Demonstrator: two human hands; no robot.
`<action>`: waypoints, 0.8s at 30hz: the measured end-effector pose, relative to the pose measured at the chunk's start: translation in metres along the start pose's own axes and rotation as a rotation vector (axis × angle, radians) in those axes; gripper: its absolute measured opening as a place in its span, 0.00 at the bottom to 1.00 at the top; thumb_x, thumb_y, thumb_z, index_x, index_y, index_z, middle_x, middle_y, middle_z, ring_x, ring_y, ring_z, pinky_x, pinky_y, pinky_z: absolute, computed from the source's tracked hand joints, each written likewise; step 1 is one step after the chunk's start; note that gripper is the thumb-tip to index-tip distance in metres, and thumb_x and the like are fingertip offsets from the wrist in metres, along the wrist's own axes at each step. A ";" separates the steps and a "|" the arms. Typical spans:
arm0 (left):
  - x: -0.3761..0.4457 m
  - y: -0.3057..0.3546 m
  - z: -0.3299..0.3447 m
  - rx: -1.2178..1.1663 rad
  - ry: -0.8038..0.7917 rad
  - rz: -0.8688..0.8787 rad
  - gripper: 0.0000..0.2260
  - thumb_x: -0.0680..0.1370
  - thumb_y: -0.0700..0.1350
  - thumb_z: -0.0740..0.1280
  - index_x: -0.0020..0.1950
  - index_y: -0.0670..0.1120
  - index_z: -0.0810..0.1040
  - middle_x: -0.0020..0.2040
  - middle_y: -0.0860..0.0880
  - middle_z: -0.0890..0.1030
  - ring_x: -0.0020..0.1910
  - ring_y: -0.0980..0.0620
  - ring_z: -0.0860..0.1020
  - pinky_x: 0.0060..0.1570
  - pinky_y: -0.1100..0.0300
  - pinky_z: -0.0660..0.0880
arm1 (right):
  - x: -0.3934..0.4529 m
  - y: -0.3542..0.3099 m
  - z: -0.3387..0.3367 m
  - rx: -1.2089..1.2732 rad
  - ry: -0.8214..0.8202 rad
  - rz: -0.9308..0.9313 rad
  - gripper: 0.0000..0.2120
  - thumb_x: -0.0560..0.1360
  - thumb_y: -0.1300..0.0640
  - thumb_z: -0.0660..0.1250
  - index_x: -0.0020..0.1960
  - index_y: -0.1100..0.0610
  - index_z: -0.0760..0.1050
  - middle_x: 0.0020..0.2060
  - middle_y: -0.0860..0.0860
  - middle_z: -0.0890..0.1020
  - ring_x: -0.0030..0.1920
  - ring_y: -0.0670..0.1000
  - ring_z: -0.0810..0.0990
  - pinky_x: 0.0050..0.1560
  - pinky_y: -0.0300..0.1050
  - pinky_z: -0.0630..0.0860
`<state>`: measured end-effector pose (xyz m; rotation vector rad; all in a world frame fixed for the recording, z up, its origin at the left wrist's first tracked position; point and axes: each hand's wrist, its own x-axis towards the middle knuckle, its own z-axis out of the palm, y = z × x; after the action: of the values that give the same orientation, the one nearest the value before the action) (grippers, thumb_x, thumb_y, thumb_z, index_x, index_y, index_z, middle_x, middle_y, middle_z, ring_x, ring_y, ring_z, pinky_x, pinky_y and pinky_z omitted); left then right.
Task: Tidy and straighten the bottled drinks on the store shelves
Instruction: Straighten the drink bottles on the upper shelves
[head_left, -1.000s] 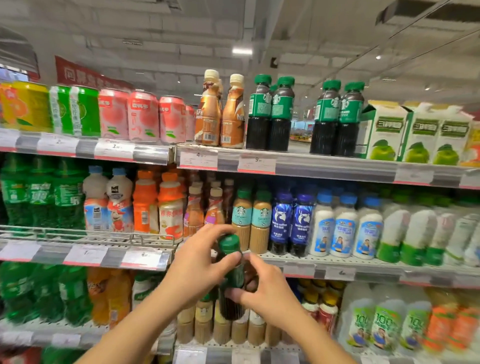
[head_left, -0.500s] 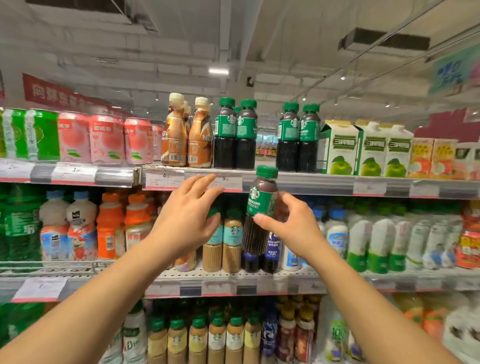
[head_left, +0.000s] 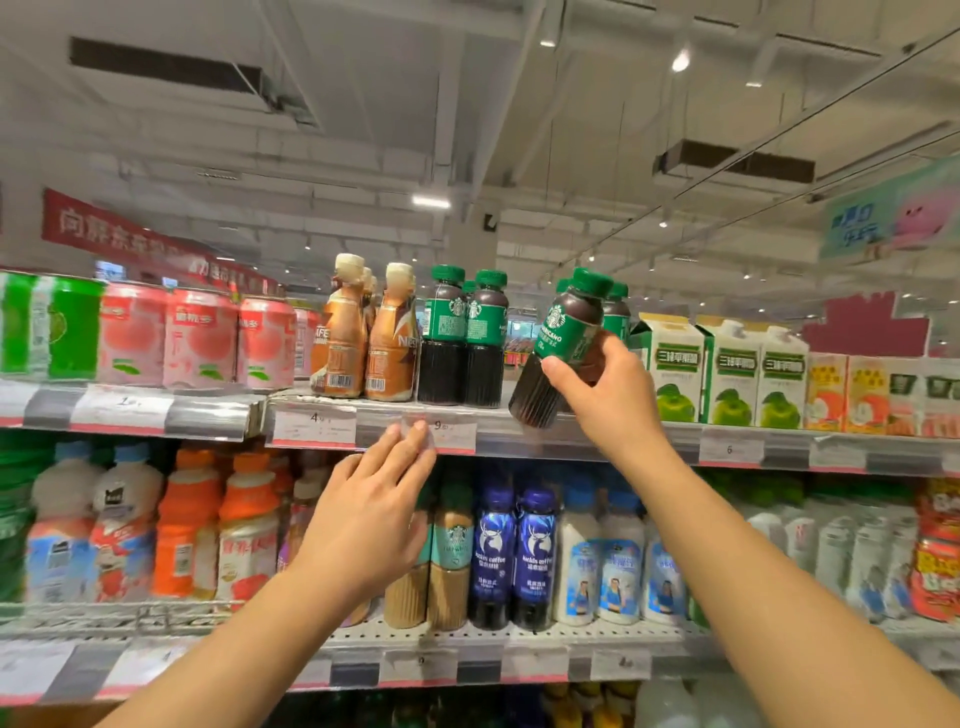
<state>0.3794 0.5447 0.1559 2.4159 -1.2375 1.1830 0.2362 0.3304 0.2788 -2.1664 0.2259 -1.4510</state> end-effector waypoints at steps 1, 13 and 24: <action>0.000 0.000 0.000 0.002 0.002 0.003 0.34 0.71 0.54 0.66 0.78 0.47 0.68 0.80 0.46 0.64 0.77 0.43 0.66 0.63 0.46 0.75 | 0.007 -0.003 0.002 -0.025 0.022 -0.009 0.12 0.76 0.48 0.75 0.55 0.51 0.77 0.45 0.44 0.82 0.44 0.46 0.80 0.41 0.38 0.72; -0.001 -0.002 0.003 0.026 0.028 0.011 0.36 0.67 0.53 0.71 0.75 0.47 0.73 0.79 0.46 0.67 0.76 0.44 0.69 0.60 0.46 0.77 | 0.033 -0.013 0.035 -0.312 0.000 -0.069 0.32 0.77 0.47 0.73 0.75 0.56 0.63 0.52 0.56 0.82 0.54 0.59 0.80 0.54 0.51 0.75; -0.002 -0.003 0.012 -0.003 0.054 0.019 0.36 0.70 0.54 0.69 0.77 0.47 0.69 0.81 0.46 0.63 0.78 0.44 0.64 0.65 0.46 0.75 | 0.047 -0.011 0.041 -0.343 0.016 -0.036 0.33 0.75 0.46 0.76 0.73 0.57 0.67 0.64 0.57 0.78 0.64 0.60 0.76 0.64 0.55 0.74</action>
<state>0.3877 0.5428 0.1471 2.3587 -1.2478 1.2418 0.2910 0.3339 0.3104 -2.4378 0.4740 -1.5426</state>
